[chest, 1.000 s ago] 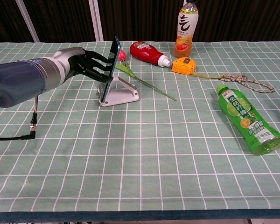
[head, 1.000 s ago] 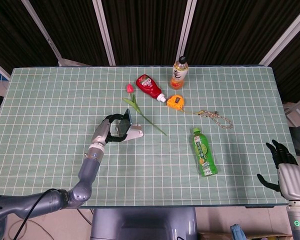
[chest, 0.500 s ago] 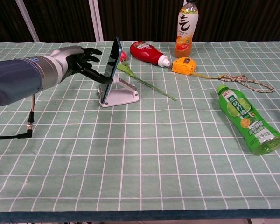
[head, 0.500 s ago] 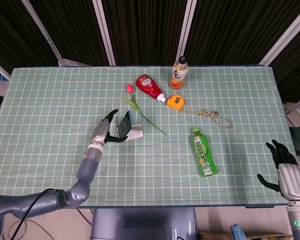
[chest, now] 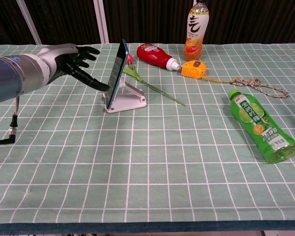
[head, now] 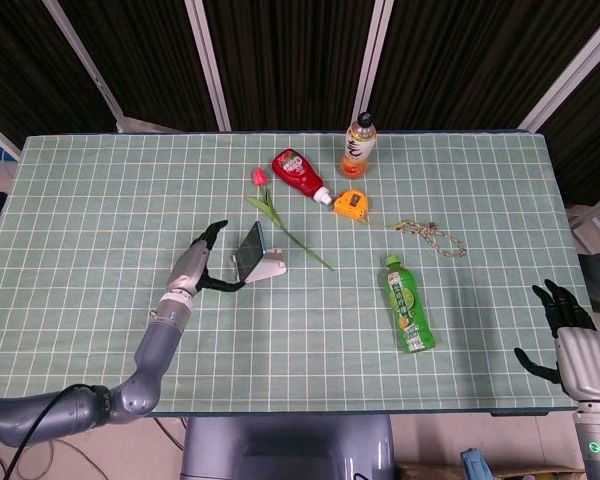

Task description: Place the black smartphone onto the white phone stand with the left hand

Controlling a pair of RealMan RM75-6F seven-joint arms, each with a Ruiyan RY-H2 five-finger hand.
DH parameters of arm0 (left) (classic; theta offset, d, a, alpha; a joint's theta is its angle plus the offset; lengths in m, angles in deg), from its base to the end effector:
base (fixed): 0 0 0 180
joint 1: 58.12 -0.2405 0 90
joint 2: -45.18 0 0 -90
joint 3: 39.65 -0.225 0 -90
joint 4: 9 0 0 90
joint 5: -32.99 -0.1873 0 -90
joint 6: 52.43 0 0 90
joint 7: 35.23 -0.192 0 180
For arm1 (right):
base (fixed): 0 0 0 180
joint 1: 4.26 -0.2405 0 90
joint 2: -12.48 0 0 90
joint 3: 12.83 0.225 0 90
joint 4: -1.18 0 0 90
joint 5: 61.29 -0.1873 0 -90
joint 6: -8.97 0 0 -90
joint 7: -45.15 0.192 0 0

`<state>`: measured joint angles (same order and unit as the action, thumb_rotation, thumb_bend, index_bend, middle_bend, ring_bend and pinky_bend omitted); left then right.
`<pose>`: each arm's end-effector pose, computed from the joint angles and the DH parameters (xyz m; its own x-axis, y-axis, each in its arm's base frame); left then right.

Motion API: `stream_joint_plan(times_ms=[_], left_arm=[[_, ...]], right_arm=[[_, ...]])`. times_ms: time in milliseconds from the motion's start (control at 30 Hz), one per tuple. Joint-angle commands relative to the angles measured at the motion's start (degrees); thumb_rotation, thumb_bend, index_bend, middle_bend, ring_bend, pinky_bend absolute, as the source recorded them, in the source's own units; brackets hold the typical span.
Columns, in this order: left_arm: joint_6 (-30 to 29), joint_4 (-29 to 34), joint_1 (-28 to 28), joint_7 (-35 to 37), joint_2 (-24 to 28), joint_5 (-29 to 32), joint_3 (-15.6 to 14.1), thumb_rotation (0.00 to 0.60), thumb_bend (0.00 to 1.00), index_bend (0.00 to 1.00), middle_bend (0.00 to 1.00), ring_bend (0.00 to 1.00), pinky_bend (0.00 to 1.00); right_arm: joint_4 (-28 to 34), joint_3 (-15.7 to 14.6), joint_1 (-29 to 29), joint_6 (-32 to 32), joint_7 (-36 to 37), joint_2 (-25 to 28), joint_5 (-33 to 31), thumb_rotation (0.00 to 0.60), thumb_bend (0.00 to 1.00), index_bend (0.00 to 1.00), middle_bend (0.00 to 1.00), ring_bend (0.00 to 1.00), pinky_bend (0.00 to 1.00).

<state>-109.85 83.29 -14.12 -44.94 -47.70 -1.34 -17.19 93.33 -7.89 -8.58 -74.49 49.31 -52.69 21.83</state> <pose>-0.1035 0.3743 -0.0151 -0.2386 0.3604 0.9018 0.9710 0.1043 0.2152 -0.2823 -0.2287 0.1663 0.3058 0.0043 0.9521 -0.9511 0.0463 0.3053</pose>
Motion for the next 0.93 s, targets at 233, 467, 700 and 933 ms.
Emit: stream_joint_plan(times_ms=[233,467,700,933], left_arm=[[-8.0,11.6,-9.5,-0.8,14.8,-20.1,-9.8,0.6,0.06,0.0,0.0,0.0,0.0],[-17.3,10.8,-18.4,0.8,25.1,-38.9,-19.0,0.6,0.06,0.0,0.0,0.0,0.0],[-28.5,3.7,-27.4,0.6,28.1,-49.7,-25.9,0.6,0.06,0.0,0.0,0.0,0.0],[-33.5,-2.8,-32.5,2.6,27.4,-52.3,-27.7,0.6,0.06,0.0,0.0,0.0,0.0]], right_arm=[[-0.1,-0.1,0.2,-0.3,-0.1,-0.1,0.2,0.6,0.32,0.11,0.06,0.0,0.19],[0.0,-0.1,0.2,-0.5,-0.5,-0.1,0.3,0.6,0.32,0.11,0.06,0.0,0.19],[0.1,-0.2,0.3,-0.7,-0.6,-0.1,0.5,0.6,0.32,0.11,0.06,0.0,0.19],[-0.1,-0.3,0.4,-0.9,-0.4,-0.1,0.9,0.6,0.32,0.11,0.06,0.0,0.19]])
